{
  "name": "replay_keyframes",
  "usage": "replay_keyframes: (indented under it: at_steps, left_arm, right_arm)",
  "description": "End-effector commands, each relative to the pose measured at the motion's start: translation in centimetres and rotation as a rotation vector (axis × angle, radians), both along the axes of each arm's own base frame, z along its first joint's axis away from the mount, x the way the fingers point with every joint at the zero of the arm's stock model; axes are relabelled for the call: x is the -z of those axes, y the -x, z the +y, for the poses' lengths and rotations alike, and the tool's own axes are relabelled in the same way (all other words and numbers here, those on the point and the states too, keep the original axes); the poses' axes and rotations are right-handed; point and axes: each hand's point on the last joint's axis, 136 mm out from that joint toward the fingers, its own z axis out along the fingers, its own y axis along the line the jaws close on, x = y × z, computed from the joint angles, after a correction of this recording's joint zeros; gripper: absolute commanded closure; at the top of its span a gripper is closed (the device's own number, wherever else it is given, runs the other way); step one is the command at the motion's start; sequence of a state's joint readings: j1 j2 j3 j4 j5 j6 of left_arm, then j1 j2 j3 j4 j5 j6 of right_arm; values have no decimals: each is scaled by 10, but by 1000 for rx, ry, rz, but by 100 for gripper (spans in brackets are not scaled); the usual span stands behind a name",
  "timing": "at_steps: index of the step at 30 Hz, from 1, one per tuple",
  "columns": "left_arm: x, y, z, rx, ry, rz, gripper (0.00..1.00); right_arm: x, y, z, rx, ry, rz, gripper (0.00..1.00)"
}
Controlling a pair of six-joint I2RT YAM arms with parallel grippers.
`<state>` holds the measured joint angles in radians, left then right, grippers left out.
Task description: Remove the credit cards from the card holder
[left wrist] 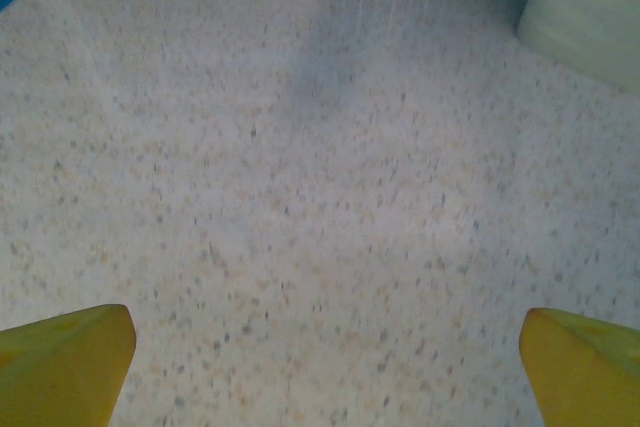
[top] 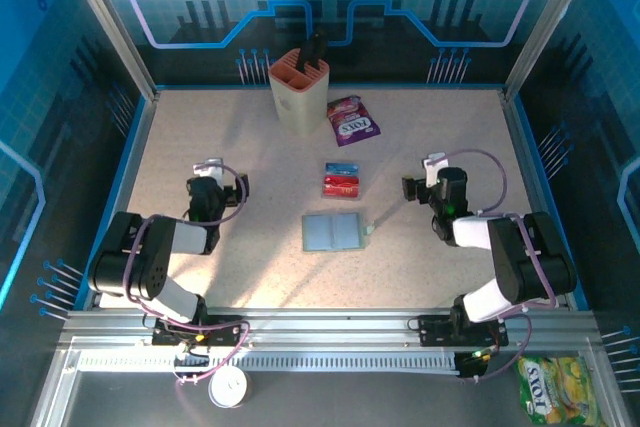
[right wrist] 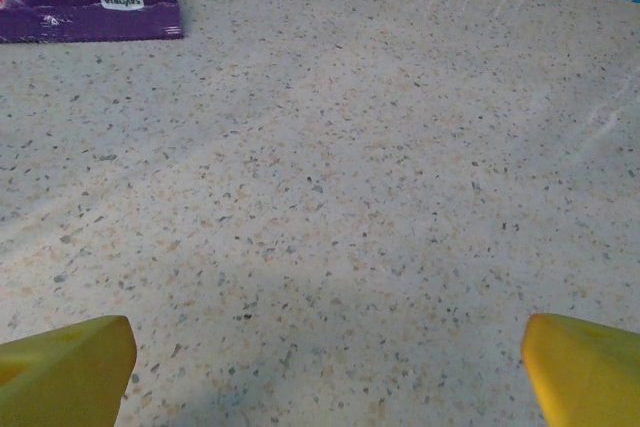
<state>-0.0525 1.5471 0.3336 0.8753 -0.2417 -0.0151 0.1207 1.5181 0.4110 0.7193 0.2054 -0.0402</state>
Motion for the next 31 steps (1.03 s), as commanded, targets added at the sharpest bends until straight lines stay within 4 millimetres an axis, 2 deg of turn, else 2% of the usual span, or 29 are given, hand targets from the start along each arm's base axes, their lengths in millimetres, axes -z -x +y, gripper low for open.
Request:
replay_keyframes:
  at_steps: [1, 31]
  left_arm:
    - [-29, -16, -5, 36, -3, -120, 1]
    - [-29, -18, -4, 35, 2, -107, 1]
  right_arm:
    - [-27, -12, -2, 1, -54, -158, 0]
    - [-25, -12, 4, -52, -70, -136, 0]
